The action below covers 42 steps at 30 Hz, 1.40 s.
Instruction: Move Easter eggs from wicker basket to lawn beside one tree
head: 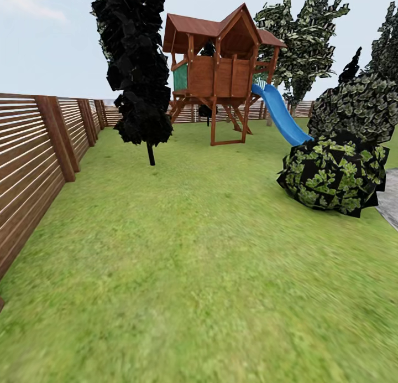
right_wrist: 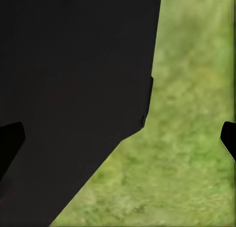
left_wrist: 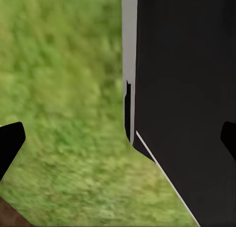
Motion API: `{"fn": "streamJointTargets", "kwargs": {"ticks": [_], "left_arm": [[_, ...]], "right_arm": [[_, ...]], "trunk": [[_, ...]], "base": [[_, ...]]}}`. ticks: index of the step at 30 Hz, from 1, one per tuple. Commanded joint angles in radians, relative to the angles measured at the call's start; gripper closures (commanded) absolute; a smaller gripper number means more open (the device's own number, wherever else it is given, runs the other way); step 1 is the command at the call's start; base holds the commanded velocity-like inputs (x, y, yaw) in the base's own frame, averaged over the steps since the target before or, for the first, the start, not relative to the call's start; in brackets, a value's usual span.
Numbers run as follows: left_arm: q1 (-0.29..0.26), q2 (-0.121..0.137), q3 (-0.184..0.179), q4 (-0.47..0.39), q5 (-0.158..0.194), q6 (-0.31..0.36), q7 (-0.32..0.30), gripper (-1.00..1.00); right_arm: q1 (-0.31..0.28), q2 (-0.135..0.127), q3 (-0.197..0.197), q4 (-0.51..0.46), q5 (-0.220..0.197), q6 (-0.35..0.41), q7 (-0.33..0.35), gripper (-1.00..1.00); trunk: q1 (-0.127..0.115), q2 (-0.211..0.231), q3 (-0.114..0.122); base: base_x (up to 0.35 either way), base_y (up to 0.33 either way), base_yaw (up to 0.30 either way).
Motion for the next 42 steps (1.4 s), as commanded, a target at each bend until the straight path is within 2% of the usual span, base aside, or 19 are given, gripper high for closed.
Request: {"fn": "streamJointTargets", "kwargs": {"ticks": [1, 42], "left_arm": [[0.001, 0.0, 0.0, -0.002, -0.001, 0.0, -0.001, -1.0], [0.001, 0.0, 0.0, -0.002, -0.001, 0.0, -0.001, -1.0]], "right_arm": [[0.0, 0.0, 0.0, 0.001, 0.004, -0.002, 0.0, -1.0], [0.0, -0.001, 0.0, 0.002, 0.003, -0.002, 0.006, -1.0]], "trunk": [[0.001, 0.0, 0.0], [0.001, 0.0, 0.0]], "base": [[0.334, 0.0, 0.0], [0.334, 0.0, 0.0]]}}
